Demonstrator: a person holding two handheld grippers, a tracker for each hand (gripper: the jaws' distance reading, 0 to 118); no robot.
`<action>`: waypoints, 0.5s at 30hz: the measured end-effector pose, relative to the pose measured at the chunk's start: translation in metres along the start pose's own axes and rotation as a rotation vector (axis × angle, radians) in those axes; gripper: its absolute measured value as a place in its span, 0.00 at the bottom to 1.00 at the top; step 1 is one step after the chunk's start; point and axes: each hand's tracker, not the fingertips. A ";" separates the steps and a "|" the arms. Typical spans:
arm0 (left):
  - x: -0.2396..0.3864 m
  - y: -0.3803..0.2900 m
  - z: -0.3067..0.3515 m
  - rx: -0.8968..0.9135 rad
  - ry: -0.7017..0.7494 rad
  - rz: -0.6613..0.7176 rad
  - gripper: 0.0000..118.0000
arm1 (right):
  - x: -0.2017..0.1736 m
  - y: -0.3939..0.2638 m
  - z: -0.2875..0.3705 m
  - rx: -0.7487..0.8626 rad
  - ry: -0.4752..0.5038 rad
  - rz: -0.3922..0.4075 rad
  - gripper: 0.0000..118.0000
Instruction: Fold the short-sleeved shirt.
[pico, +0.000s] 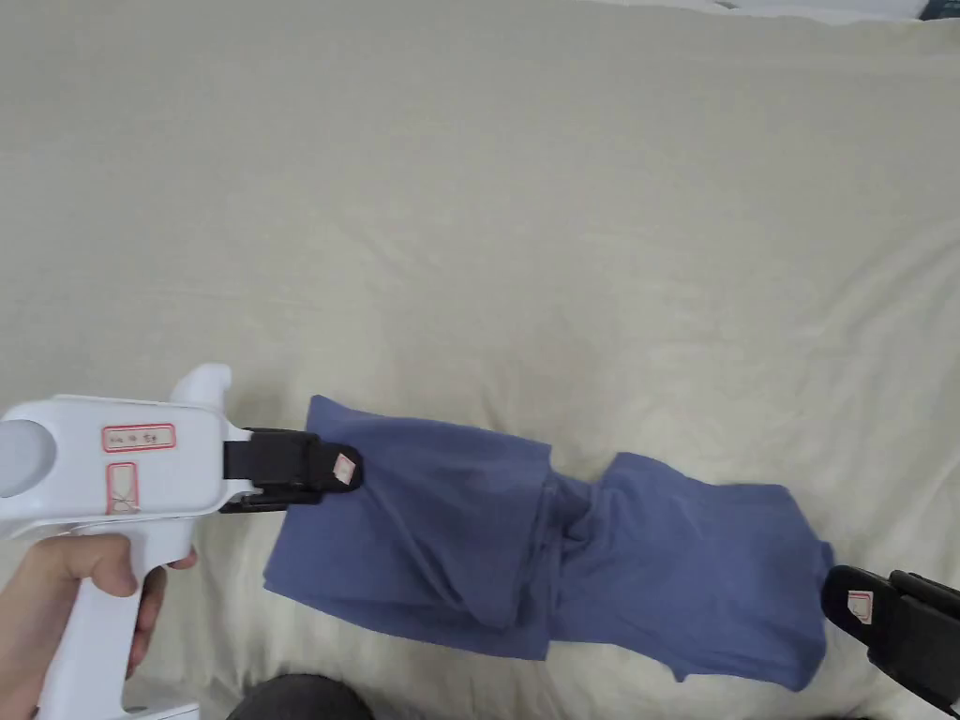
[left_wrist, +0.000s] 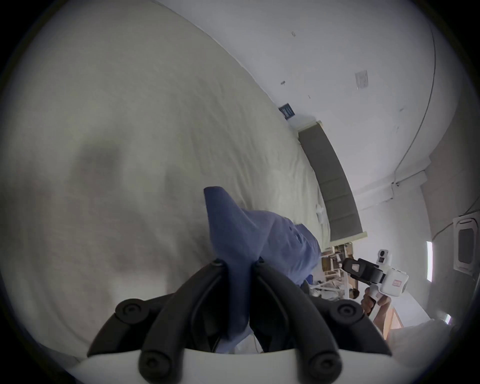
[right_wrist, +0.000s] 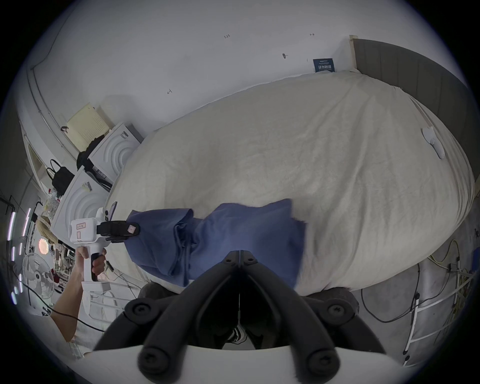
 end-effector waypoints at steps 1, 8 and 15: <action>-0.003 0.002 0.010 0.009 0.018 -0.001 0.09 | 0.001 0.001 0.000 0.001 0.001 -0.001 0.01; -0.017 0.014 0.092 0.150 0.263 0.093 0.09 | -0.001 0.008 -0.007 0.005 0.021 0.013 0.01; 0.044 0.002 0.099 0.120 0.500 -0.015 0.09 | -0.008 0.005 -0.006 0.011 0.056 0.023 0.01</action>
